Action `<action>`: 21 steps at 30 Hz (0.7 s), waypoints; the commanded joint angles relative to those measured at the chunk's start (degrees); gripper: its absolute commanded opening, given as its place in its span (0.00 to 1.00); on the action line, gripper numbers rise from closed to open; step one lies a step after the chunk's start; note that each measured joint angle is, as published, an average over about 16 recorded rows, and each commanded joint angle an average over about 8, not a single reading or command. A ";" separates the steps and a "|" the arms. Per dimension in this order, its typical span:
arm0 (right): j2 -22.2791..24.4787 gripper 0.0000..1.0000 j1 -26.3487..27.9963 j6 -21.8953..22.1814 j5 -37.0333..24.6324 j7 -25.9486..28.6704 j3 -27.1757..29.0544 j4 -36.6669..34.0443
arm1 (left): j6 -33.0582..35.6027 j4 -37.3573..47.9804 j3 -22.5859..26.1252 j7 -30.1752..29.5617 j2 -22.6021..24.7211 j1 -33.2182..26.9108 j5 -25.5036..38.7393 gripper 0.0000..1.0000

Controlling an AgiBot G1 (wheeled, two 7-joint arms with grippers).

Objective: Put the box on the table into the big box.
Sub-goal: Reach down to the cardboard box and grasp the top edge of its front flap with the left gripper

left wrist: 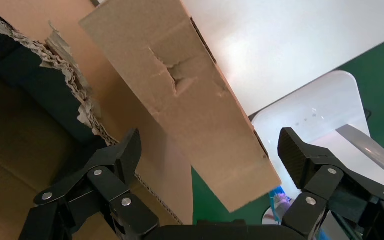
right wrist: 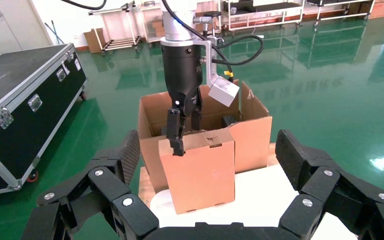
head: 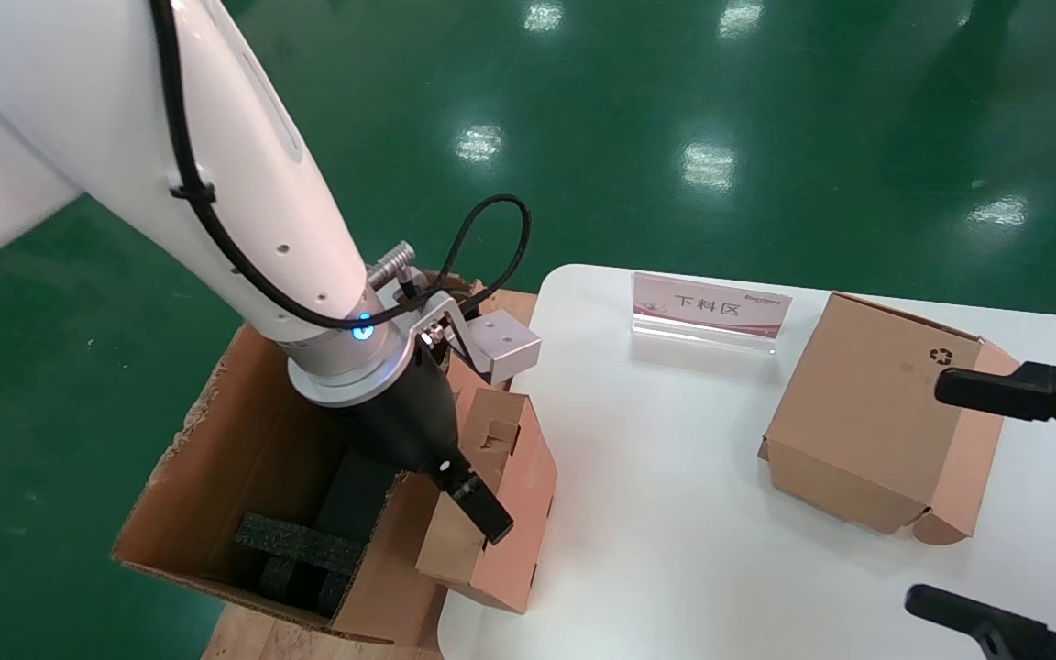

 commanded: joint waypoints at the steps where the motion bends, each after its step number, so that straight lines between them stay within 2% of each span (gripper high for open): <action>1: 0.00 1.00 0.00 0.00 0.00 0.00 0.00 0.00 | -0.33 0.00 0.17 -0.63 0.23 0.28 0.45 1.00; 13: 0.00 1.00 0.00 0.00 0.00 0.00 0.00 0.00 | -2.28 0.00 1.31 -4.00 1.77 2.27 3.13 1.00; 14: 0.00 1.00 0.00 0.00 0.00 0.00 0.00 0.00 | -2.41 0.00 1.38 -4.19 1.88 2.41 3.30 0.94; 21: 0.00 1.00 0.00 0.00 0.00 0.00 0.00 0.00 | -2.93 0.00 1.67 -4.96 2.38 2.99 3.95 0.06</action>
